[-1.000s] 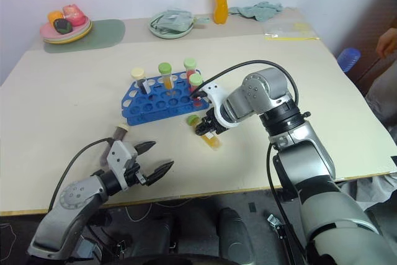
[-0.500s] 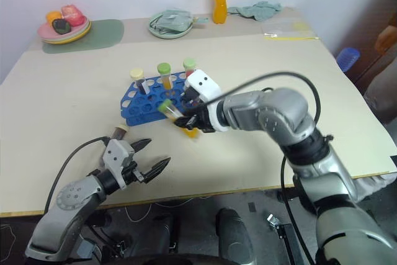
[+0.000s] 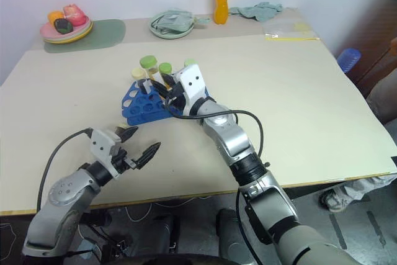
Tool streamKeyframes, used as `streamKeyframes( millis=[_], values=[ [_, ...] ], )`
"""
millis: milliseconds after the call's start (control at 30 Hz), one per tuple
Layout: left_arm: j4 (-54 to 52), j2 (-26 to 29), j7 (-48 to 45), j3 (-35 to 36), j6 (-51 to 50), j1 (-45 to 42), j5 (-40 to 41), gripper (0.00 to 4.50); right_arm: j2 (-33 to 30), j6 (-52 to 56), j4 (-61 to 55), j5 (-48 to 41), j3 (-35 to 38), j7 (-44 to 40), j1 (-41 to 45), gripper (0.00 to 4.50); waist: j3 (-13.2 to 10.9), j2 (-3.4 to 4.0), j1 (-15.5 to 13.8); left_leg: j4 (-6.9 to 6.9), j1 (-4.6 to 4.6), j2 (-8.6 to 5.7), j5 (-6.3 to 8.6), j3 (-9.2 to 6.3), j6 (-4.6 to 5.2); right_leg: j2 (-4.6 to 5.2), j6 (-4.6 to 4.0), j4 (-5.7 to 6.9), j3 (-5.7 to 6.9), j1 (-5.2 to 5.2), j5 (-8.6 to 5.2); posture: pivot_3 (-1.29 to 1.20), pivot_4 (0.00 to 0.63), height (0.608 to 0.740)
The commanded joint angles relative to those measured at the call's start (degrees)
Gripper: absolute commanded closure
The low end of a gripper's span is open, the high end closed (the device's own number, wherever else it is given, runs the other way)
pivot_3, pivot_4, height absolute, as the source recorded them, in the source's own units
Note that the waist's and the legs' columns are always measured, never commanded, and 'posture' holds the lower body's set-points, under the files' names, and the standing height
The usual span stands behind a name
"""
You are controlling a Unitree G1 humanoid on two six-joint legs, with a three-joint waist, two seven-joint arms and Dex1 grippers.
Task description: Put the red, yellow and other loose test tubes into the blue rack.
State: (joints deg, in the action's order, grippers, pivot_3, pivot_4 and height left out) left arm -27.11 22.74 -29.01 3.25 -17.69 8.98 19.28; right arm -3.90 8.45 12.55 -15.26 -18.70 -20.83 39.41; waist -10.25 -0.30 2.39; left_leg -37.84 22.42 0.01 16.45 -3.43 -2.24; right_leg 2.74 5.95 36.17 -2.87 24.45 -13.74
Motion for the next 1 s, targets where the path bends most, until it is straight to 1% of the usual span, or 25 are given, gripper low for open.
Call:
streamKeyframes(
  millis=[33,233,433,600,800,900,967,1000],
  values=[
    [-2.2,-0.6,1.1,0.4,-0.6,-0.8,0.8,0.00,2.1,-4.8,3.2,2.5,2.0,-0.3,0.6,3.81,0.0,0.00,0.1,0.00,0.00,0.00,0.00,0.00,0.00,0.00,0.00,0.00,0.00,0.00,0.00,0.00,0.150,0.740],
    [-3.3,-0.8,2.0,-0.6,-1.2,-0.6,0.4,0.00,4.1,-8.0,9.9,5.3,4.3,-0.6,1.6,3.81,0.0,0.01,0.1,0.01,-0.01,0.00,0.00,0.00,0.00,-0.01,-0.01,0.02,-0.01,0.01,0.00,0.00,0.150,0.740],
    [-3.7,-0.8,2.6,-1.0,-2.0,-1.3,0.2,0.00,5.8,-10.8,14.0,7.1,5.6,-1.4,1.9,3.81,0.0,0.01,0.1,0.01,-0.02,0.00,0.00,0.00,0.00,-0.01,-0.01,0.03,0.00,0.00,0.00,0.00,0.150,0.740],
    [-3.7,-0.6,2.7,-1.2,-2.3,-1.7,0.4,0.00,7.8,-16.2,17.7,8.3,7.0,-0.8,2.2,3.81,0.0,0.01,0.2,0.01,-0.03,0.00,0.00,0.01,-0.01,-0.01,-0.01,0.04,-0.01,0.00,0.00,0.00,0.150,0.740],
    [-4.1,-0.5,2.7,-1.2,-2.5,-1.2,0.6,0.00,8.8,-20.0,20.2,9.3,7.7,-0.7,0.8,3.81,0.0,0.01,0.2,0.02,-0.05,0.00,-0.01,-0.01,-0.02,-0.03,-0.02,0.06,-0.01,0.00,0.01,0.00,0.150,0.740],
    [-4.5,-0.5,2.8,-1.0,-2.7,-0.8,0.7,0.00,8.9,-21.1,20.5,9.4,7.6,-2.0,-0.4,3.81,0.0,0.01,0.2,0.02,-0.05,0.00,-0.01,-0.01,-0.02,-0.03,-0.02,0.07,-0.01,0.00,0.01,0.00,0.150,0.740],
    [-4.7,-0.6,3.0,-0.9,-2.9,-0.6,0.7,0.00,9.1,-21.3,19.9,8.7,7.9,-3.0,-1.2,2.79,0.0,0.01,0.2,0.01,-0.05,0.00,-0.01,0.00,-0.02,-0.02,-0.02,0.07,-0.01,0.00,0.01,0.00,0.150,0.740],
    [-4.8,-0.6,3.4,-0.6,-3.1,-0.5,0.5,0.00,9.3,-21.6,18.7,8.2,8.0,-3.5,-1.5,2.36,0.0,0.01,0.2,0.02,-0.05,0.00,-0.01,-0.01,-0.02,-0.02,-0.02,0.07,-0.01,0.00,0.01,0.00,0.150,0.740]
  ],
)
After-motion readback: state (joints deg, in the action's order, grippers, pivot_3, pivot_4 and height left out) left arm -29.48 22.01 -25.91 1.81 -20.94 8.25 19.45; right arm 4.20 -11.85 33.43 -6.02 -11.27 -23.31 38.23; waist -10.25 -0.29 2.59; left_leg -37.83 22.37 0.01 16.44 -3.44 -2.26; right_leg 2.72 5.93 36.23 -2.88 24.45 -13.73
